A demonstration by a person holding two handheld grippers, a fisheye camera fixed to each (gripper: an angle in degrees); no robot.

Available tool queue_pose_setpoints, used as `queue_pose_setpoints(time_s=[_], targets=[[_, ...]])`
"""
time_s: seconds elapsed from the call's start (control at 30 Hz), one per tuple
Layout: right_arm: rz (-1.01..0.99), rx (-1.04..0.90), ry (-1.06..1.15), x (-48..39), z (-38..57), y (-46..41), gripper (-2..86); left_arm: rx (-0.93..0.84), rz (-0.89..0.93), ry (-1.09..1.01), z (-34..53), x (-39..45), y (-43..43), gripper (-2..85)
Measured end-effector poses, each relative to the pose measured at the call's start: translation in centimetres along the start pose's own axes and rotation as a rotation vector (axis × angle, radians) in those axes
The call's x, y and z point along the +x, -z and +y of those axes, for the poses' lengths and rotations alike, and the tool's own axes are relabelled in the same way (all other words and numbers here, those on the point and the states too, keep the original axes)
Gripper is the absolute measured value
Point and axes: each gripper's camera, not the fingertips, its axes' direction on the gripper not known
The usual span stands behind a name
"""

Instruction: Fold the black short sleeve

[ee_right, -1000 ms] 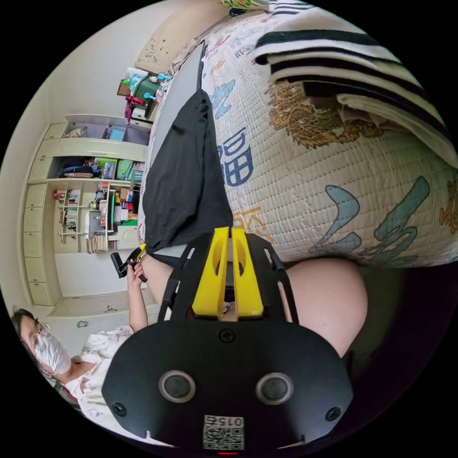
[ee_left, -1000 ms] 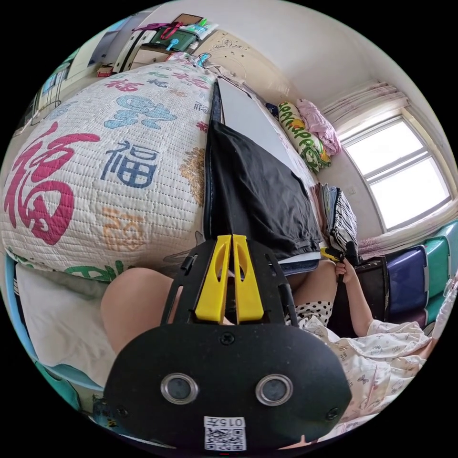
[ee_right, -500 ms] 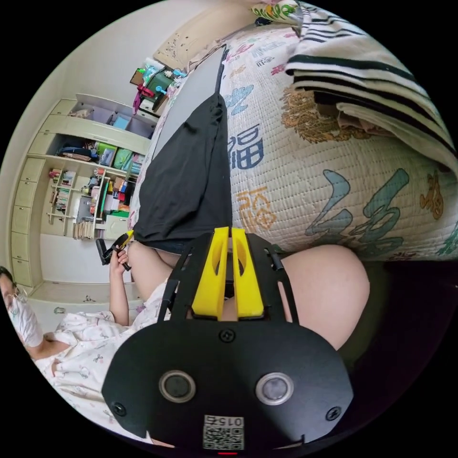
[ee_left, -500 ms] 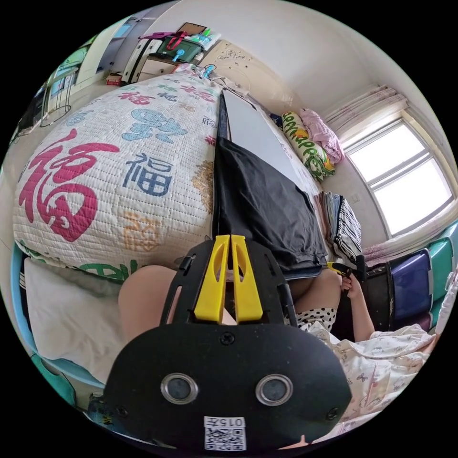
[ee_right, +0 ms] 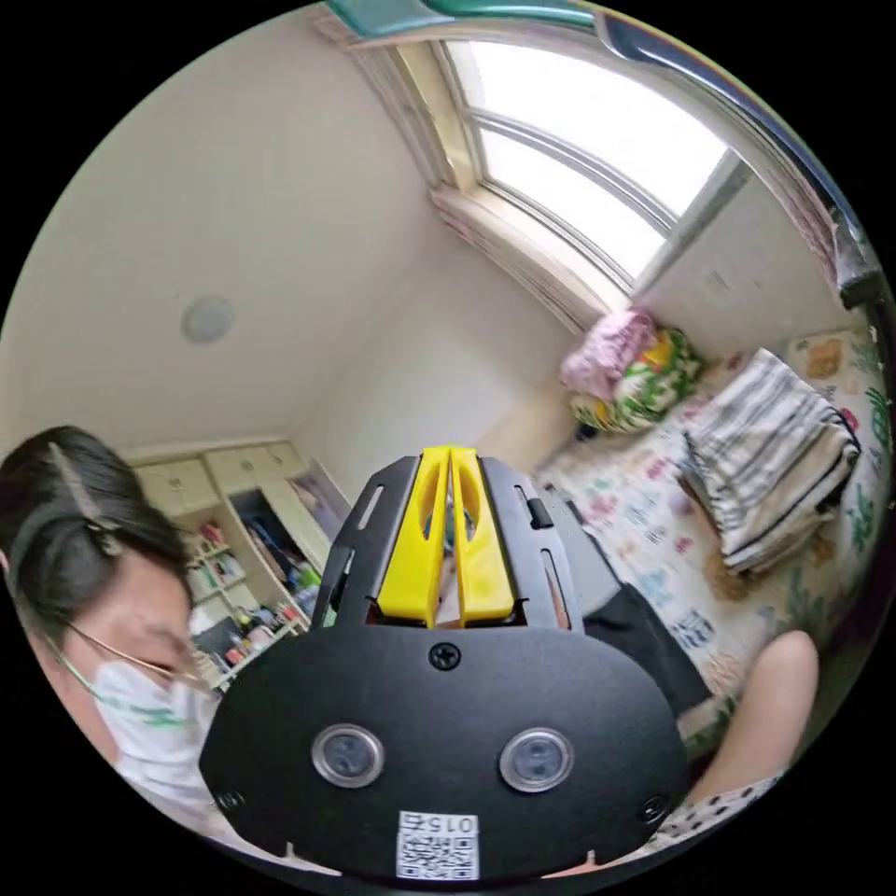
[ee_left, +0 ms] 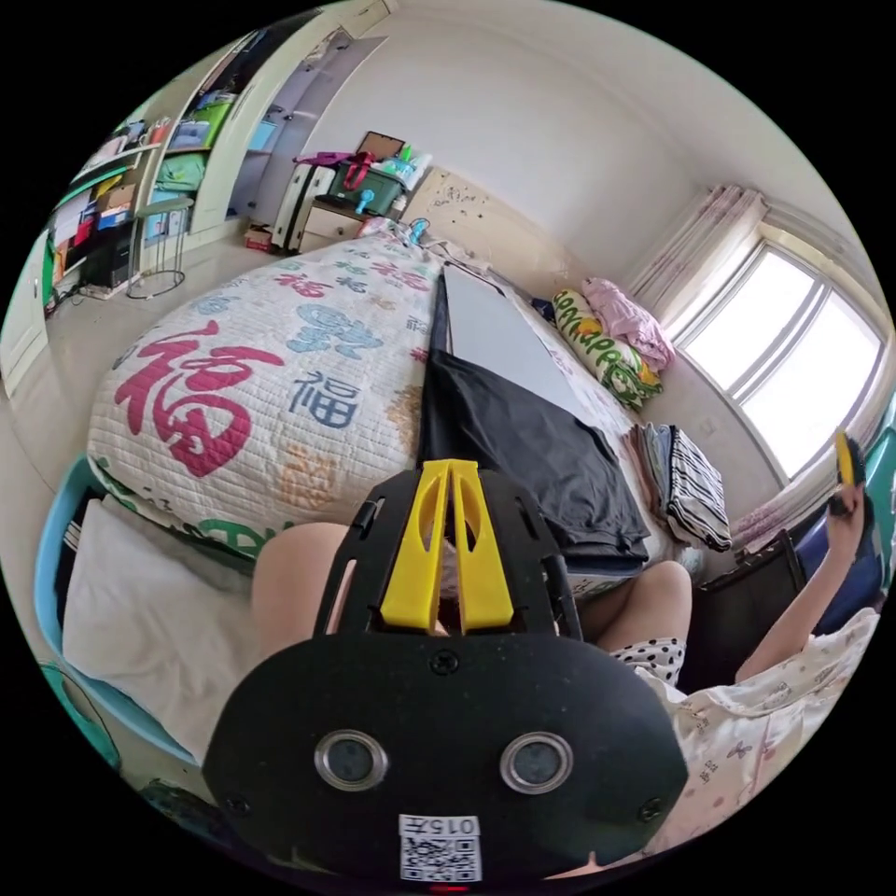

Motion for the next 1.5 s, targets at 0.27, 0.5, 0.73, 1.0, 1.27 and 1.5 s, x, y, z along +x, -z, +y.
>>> queue_pose_setpoints(time_s=[0.27,0.5,0.73,1.0,1.27,1.5], targets=[[-0.244,0.081,-0.008,-5.6,4.1,7.4,-0.5,-0.103,0.079,-0.038,0.1,2.0,-2.8,-0.9],[-0.307,0.136,0.019,-6.2,7.4,11.7,-0.5,-0.123,0.097,-0.029,-1.6,1.8,-2.2,-0.9],[-0.282,0.155,0.067,-5.3,12.0,13.0,-0.5,-0.118,0.124,-0.038,-4.8,3.4,-2.6,-0.9],[-0.353,0.157,0.319,-3.0,16.6,12.5,-0.5,-0.112,0.127,-0.120,-8.8,7.1,-3.3,-0.2],[-0.365,-0.119,0.682,7.8,24.1,9.0,0.8,-0.030,0.110,-0.377,-13.1,14.7,-3.1,3.8],[-0.200,-0.984,0.809,22.3,32.8,-2.8,8.4,-0.175,0.062,-0.685,-17.8,23.5,-8.6,8.5]])
